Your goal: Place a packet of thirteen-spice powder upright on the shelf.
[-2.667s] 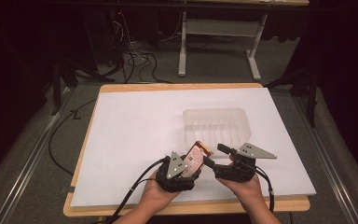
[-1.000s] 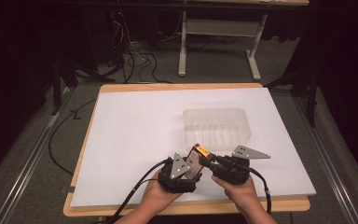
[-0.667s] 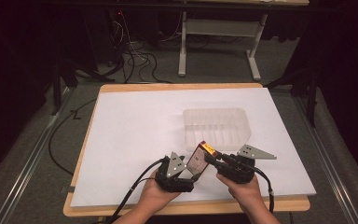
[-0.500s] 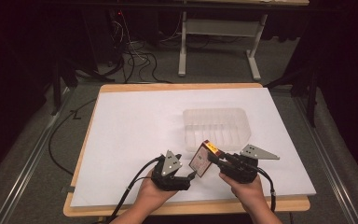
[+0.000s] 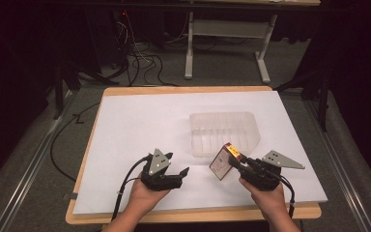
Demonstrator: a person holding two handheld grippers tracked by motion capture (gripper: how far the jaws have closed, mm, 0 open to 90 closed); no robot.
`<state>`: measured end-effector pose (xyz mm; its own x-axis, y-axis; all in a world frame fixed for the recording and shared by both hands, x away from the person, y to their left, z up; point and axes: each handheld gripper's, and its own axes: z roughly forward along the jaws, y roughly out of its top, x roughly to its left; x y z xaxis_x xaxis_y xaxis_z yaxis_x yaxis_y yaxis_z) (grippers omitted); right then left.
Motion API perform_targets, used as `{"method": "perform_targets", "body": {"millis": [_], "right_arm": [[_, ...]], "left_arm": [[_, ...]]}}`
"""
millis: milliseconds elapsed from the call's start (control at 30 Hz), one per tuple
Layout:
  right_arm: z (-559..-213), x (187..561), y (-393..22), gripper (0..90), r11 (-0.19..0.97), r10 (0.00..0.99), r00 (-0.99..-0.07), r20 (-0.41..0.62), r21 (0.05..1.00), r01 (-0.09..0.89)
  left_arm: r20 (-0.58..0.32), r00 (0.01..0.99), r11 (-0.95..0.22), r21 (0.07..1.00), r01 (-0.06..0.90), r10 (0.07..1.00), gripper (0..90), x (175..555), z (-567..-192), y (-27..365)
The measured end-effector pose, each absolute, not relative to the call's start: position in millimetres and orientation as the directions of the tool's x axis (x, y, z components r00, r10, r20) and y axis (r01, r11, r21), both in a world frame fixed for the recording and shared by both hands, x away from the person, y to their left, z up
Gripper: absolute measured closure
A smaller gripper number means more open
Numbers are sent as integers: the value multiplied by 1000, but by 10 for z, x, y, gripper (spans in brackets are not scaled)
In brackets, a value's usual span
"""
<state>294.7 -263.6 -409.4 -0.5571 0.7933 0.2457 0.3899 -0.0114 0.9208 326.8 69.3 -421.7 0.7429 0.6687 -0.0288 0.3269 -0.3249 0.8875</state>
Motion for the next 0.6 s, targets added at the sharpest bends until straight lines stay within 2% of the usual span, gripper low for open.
{"method": "perform_targets", "body": {"millis": [600], "right_arm": [[-4055, 2944, -2957, 684, -39, 856, -465, 226, 925, 377]], "left_arm": [[-34, 693, -301, 885, 356, 720, 260, 3406, -4207, 1105]]}}
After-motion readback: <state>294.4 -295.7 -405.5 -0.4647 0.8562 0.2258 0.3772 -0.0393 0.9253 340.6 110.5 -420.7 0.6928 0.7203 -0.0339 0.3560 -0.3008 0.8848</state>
